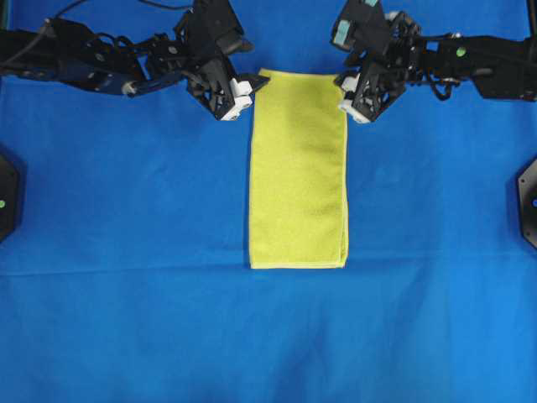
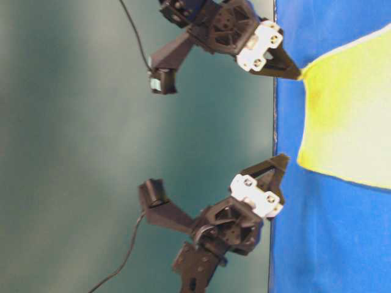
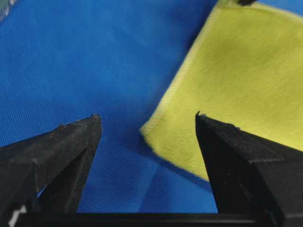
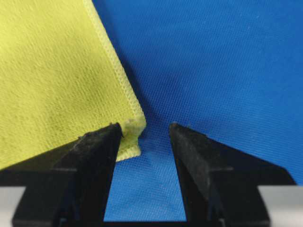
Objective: Fold the yellow towel.
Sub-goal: 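Move both grippers to the strip's top end and pinch its corners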
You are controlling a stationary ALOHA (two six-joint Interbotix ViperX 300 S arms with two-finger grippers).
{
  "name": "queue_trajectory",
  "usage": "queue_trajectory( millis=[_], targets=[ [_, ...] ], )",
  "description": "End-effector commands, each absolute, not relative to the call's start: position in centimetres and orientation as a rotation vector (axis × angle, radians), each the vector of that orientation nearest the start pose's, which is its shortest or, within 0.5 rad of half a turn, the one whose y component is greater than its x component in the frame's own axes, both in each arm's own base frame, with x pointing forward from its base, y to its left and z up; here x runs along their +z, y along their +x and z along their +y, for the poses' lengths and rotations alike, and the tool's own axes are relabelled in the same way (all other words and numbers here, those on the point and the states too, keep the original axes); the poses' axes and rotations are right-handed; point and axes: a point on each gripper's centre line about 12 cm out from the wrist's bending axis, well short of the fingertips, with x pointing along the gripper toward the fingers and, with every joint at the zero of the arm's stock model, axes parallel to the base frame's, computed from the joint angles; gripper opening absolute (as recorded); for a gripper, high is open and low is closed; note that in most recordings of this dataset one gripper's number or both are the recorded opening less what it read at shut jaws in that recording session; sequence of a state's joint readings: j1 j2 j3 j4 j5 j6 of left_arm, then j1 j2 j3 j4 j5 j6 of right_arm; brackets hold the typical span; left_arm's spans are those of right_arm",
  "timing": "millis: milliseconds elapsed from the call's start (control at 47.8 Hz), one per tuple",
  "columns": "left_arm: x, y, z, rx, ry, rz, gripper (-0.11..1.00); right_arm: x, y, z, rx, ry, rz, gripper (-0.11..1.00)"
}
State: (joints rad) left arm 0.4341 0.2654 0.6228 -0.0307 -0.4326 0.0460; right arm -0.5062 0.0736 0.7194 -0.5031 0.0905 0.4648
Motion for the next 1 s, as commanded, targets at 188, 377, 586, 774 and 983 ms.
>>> queue_trajectory(
  millis=[188,377,586,774,983],
  targets=[
    [10.3,39.8,19.5,0.452,-0.085,0.463,0.71,10.8,31.9,-19.1,-0.514,0.193,0.878,0.51],
    [8.7,40.0,19.2,0.441,-0.089,0.499,0.47,10.0,32.4,-18.4,-0.49,0.203,0.875,0.49],
    [8.6,40.2,18.8,0.432,-0.086,0.502,0.24,9.4,32.5,-17.6,-0.49,0.237,0.895,0.36],
    [8.5,40.2,18.7,0.425,-0.077,0.512,0.19,8.9,32.0,-17.2,-0.496,0.254,0.92,0.06],
    [8.6,40.2,18.7,0.424,-0.074,0.518,0.05,9.0,32.0,-17.2,-0.496,0.253,0.915,0.06]
  ],
)
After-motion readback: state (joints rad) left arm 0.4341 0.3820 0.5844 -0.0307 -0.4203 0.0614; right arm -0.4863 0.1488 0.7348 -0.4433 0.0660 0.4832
